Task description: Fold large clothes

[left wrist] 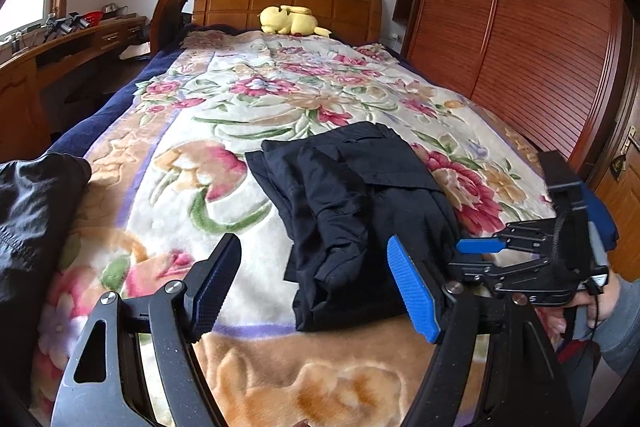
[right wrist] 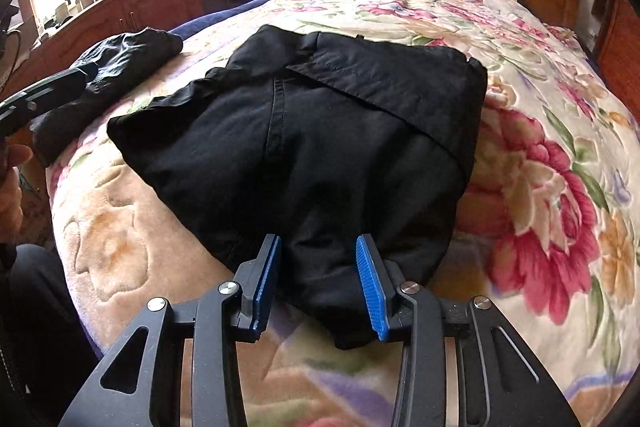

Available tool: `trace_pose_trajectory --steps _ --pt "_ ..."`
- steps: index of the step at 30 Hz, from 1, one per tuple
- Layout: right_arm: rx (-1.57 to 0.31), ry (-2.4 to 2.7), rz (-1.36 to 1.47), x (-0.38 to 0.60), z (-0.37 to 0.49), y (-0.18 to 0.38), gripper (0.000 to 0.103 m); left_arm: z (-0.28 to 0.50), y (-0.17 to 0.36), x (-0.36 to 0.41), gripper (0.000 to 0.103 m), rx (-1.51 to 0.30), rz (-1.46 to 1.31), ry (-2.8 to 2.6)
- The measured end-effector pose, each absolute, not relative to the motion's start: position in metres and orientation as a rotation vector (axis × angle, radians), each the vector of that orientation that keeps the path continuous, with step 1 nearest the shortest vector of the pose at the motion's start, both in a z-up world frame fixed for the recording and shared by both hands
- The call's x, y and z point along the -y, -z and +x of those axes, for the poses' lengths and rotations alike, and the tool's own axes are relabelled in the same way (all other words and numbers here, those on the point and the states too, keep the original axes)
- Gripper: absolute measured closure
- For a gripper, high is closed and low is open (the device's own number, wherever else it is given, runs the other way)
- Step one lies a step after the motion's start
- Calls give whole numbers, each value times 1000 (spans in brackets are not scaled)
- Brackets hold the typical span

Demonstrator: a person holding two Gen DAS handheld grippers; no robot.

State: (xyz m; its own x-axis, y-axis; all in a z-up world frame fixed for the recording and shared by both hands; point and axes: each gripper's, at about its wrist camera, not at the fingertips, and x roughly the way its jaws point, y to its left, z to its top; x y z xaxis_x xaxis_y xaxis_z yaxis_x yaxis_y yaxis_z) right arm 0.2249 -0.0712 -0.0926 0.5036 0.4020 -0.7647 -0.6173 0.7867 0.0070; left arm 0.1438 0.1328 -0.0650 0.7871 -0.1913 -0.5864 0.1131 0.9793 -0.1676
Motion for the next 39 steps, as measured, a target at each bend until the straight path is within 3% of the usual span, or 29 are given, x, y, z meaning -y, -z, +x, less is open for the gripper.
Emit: trace_pose_trajectory --steps 7,25,39 --pt "-785 -595 -280 104 185 63 63 157 76 -120 27 -682 -108 157" --pt "-794 -645 -218 113 190 106 63 158 92 -110 27 -739 -54 126" --pt "-702 -631 -242 139 226 62 57 131 113 -107 27 -790 -64 120"
